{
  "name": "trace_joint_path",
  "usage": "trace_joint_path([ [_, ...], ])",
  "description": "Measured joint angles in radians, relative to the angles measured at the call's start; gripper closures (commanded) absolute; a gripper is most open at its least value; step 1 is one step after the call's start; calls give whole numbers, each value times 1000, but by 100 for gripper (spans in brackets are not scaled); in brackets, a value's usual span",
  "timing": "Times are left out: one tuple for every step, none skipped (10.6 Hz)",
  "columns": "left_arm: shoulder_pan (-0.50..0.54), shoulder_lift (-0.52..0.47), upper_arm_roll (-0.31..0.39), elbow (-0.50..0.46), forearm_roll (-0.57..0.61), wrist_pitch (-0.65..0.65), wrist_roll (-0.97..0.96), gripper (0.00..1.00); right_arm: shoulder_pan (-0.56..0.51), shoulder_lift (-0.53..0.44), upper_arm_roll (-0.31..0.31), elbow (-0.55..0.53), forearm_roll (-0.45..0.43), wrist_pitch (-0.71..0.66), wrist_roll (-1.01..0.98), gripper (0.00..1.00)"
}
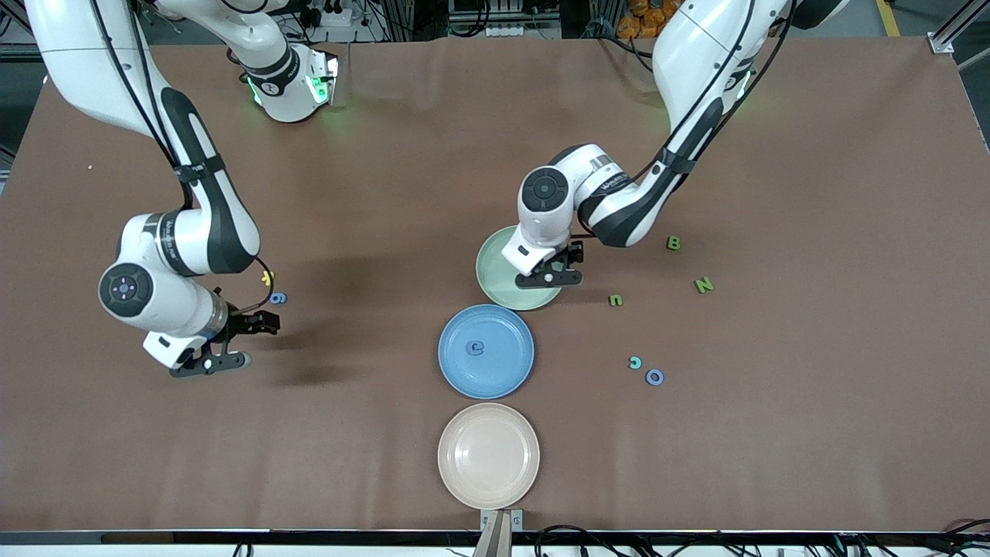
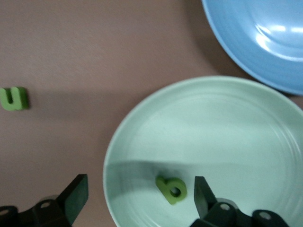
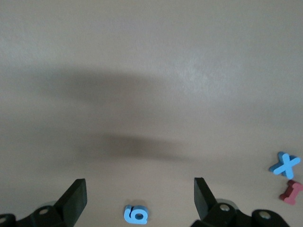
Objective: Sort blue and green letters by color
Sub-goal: 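Drop the b on the green plate while the right gripper reaches the blue c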
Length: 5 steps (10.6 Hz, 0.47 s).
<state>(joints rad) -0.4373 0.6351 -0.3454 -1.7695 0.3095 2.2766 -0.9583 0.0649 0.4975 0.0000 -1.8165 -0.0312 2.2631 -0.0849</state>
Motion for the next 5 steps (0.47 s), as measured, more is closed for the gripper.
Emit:
trace_joint_path([
  [23,-1,1,3,4,0,3,0,-4,-27,0,-60,15,39,-6,0],
  [54,-2,3,5,6,0,17,0,-5,-47,2,-116,24,82,-8,0],
  [84,-3,3,5,6,0,24,0,-6,-57,7,-178,39,162,-8,0],
  [114,-3,4,6,7,0,30,0,-11,-59,13,-243,52,242,-8,0],
  [141,-5,3,8,9,0,41,0,-24,-59,25,-288,54,282,-8,0],
])
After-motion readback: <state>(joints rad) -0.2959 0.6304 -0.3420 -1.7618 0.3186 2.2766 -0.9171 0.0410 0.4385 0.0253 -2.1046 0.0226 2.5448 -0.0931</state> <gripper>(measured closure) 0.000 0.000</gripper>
